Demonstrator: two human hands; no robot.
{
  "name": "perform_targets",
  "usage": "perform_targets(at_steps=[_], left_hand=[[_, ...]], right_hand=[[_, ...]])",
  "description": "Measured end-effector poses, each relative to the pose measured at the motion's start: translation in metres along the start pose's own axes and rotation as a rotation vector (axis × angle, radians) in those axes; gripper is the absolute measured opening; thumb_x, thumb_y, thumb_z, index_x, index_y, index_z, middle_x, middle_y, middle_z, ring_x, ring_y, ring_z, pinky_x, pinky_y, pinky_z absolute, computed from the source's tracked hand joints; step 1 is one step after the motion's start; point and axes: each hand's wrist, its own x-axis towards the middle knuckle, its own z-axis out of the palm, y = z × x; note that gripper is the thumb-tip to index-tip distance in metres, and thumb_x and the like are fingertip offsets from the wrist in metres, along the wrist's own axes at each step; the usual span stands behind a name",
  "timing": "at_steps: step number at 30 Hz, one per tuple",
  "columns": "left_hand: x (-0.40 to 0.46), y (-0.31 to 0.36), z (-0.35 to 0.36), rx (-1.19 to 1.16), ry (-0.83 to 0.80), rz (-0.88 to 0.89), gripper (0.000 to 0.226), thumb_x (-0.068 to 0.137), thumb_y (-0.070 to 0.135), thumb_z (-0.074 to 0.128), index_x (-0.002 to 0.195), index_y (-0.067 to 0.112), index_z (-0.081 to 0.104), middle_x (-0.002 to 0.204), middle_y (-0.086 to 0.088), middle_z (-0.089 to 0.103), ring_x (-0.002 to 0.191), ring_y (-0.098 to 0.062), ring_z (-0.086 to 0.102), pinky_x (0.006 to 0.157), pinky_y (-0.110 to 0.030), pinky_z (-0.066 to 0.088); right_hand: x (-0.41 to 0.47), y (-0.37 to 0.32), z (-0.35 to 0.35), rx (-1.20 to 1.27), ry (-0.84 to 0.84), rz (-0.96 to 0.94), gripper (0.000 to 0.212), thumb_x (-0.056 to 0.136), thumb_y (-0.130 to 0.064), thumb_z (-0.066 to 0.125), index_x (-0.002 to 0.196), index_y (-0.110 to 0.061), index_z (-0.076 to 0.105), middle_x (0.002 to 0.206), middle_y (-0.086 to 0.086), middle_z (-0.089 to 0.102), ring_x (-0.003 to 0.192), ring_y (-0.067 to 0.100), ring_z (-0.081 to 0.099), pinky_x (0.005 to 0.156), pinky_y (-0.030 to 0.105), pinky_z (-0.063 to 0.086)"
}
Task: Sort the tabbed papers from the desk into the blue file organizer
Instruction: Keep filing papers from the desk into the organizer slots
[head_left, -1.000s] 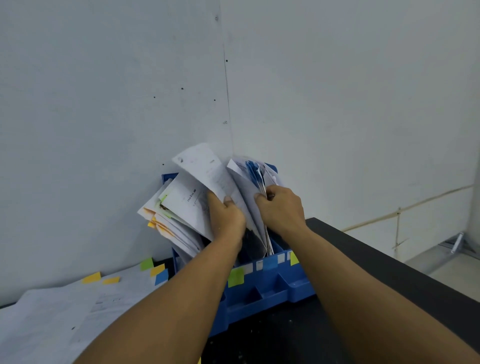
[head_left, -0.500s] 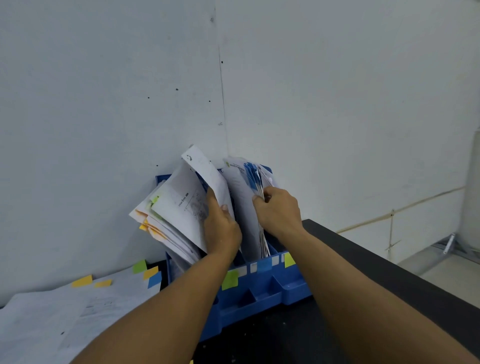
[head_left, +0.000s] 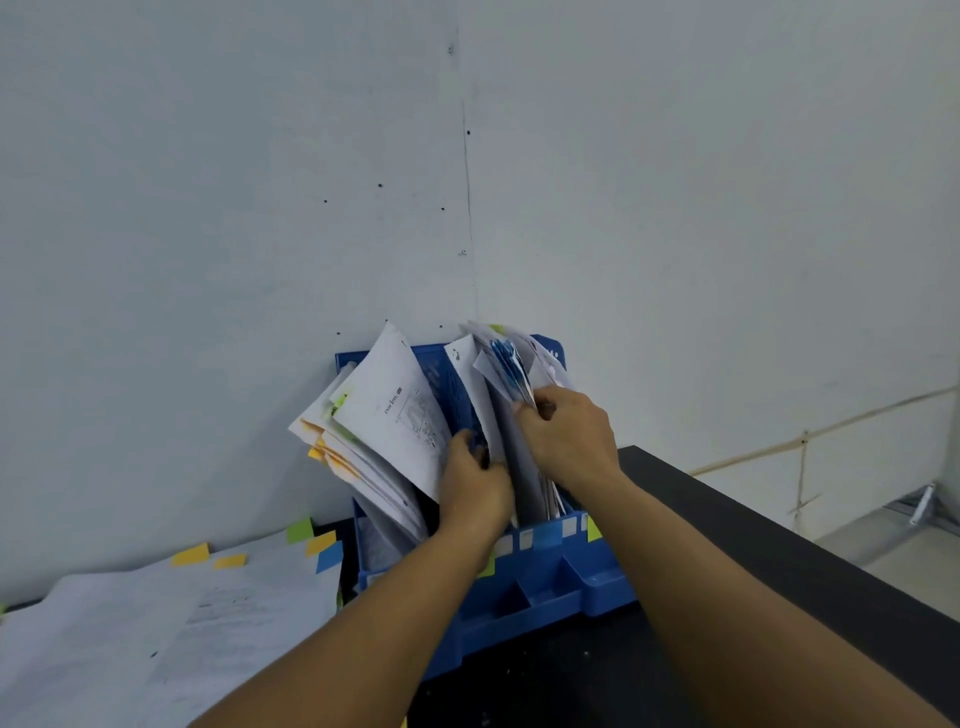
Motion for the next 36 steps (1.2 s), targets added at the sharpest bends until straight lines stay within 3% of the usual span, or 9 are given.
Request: perform_targets(at_steps=[4,6,9,12,17,22,25,30,36], left_hand=[[-0.026,-0.007,-0.028,-0.022,-0.071,0.028,0.074,0.092,0.009,0.059,0.153,0.025,0.020,0.149,0.004,0.039,0.130,-0.010,0.043,0.097,-0.023,0.041],[-0.043,-0.012,-0.048,-0.016,-0.098,0.036,0.069,0.092,0.009,0.060,0.151,0.024,0.027,0.139,0.007,0.045,0.129,-0.009,0.044,0.105,-0.030,0.040],[-0.065,-0.025,-0.082,0.023,-0.115,0.029,0.037,0.091,0.013,0.063,0.123,0.031,0.056,0.126,0.007,0.062,0.111,-0.008,0.060,0.098,-0.038,0.051],[-0.087,-0.038,-0.123,0.131,-0.072,0.028,0.015,0.089,0.017,0.067,0.095,0.031,0.068,0.095,0.009,0.073,0.091,-0.007,0.068,0.087,-0.037,0.057],[-0.113,-0.055,-0.194,0.243,0.106,0.009,0.015,0.087,0.013,0.068,0.089,0.027,0.073,0.086,0.009,0.074,0.084,-0.004,0.068,0.084,-0.027,0.056],[-0.133,-0.073,-0.264,0.434,0.286,0.024,0.014,0.085,0.013,0.069,0.088,0.026,0.071,0.085,0.012,0.072,0.078,0.003,0.065,0.075,-0.016,0.052],[-0.145,-0.089,-0.296,0.578,0.339,-0.038,0.014,0.086,0.015,0.069,0.095,0.025,0.069,0.095,0.010,0.070,0.090,-0.005,0.065,0.083,-0.023,0.050],[-0.160,-0.119,-0.316,0.787,0.322,-0.132,0.036,0.089,0.026,0.066,0.124,0.025,0.059,0.127,0.005,0.059,0.115,-0.014,0.053,0.098,-0.026,0.041],[-0.160,-0.137,-0.313,0.973,0.283,-0.172,0.066,0.091,0.052,0.052,0.148,0.024,0.033,0.157,-0.004,0.027,0.148,-0.024,0.008,0.119,-0.037,0.014]], right_hand=[[-0.015,0.006,0.005,-0.040,-0.005,-0.005,0.027,0.089,-0.053,0.057,0.099,-0.030,0.066,0.076,-0.014,0.064,0.074,0.011,0.059,0.063,0.029,0.045],[-0.028,0.004,0.008,-0.055,-0.008,-0.026,0.034,0.088,-0.056,0.060,0.109,-0.030,0.064,0.086,-0.016,0.062,0.083,0.012,0.059,0.068,0.029,0.045],[-0.050,0.000,0.016,-0.024,0.063,-0.083,0.046,0.086,-0.052,0.066,0.123,-0.024,0.062,0.107,-0.006,0.063,0.098,0.018,0.059,0.080,0.034,0.051],[-0.077,-0.012,0.029,0.017,0.159,-0.179,0.046,0.087,-0.050,0.065,0.125,-0.022,0.063,0.117,-0.001,0.060,0.107,0.019,0.056,0.077,0.032,0.047],[-0.125,-0.061,0.064,0.135,0.110,-0.342,0.031,0.093,-0.035,0.065,0.121,-0.020,0.065,0.108,-0.006,0.064,0.098,0.014,0.057,0.078,0.028,0.047],[-0.171,-0.092,0.117,0.181,-0.173,-0.302,0.031,0.095,-0.036,0.062,0.122,-0.022,0.065,0.102,-0.010,0.066,0.091,0.006,0.058,0.080,0.027,0.051],[-0.191,-0.094,0.139,0.105,-0.353,-0.192,0.031,0.096,-0.040,0.059,0.124,-0.028,0.063,0.105,-0.011,0.065,0.089,0.005,0.058,0.078,0.025,0.051],[-0.213,-0.085,0.153,-0.149,-0.505,-0.096,0.039,0.099,-0.043,0.052,0.137,-0.031,0.053,0.128,-0.008,0.062,0.112,0.011,0.058,0.086,0.028,0.049],[-0.225,-0.075,0.151,-0.433,-0.535,-0.139,0.052,0.099,-0.055,0.042,0.145,-0.030,0.043,0.136,-0.004,0.057,0.126,0.020,0.047,0.097,0.034,0.047]])
